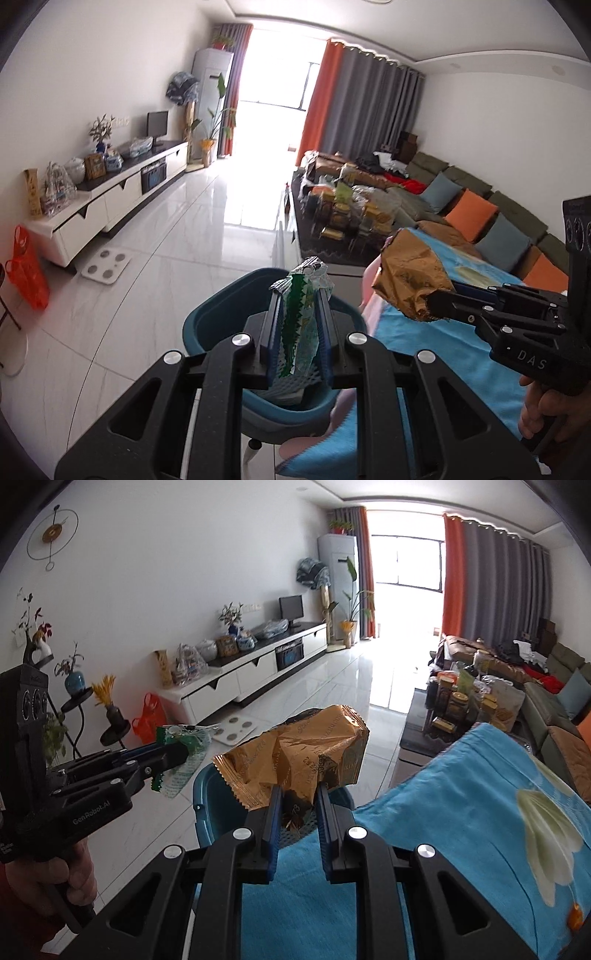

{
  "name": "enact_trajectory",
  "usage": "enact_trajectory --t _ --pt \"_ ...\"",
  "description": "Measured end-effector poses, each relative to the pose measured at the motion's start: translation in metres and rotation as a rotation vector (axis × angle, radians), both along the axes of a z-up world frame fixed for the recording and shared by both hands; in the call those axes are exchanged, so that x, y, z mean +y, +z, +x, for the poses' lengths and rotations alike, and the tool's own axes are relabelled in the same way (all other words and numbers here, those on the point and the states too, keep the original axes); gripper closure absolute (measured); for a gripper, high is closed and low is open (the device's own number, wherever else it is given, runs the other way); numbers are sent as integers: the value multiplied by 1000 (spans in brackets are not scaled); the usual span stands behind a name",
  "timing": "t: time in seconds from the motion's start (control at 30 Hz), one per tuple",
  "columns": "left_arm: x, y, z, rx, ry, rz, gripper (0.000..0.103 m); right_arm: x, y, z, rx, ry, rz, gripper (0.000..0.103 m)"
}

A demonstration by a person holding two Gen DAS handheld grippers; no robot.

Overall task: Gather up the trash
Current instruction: 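Carry the green wrapper and gold foil wrapper with both tools over the teal bin, then open both tools to drop the wrappers into the bin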

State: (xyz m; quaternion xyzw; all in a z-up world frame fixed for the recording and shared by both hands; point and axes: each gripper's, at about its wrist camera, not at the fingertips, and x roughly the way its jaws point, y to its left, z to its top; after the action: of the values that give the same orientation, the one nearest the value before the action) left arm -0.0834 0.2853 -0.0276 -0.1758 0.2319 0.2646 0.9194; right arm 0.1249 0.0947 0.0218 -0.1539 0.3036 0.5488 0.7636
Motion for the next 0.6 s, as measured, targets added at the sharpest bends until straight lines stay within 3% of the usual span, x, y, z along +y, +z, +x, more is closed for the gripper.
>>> enact_trajectory --t 0.23,0.6 --pt "34 -38 29 66 22 -57 85 39 -22 5 19 41 -102 86" --pt "51 -82 85 119 40 -117 84 80 -46 9 21 69 -235 86"
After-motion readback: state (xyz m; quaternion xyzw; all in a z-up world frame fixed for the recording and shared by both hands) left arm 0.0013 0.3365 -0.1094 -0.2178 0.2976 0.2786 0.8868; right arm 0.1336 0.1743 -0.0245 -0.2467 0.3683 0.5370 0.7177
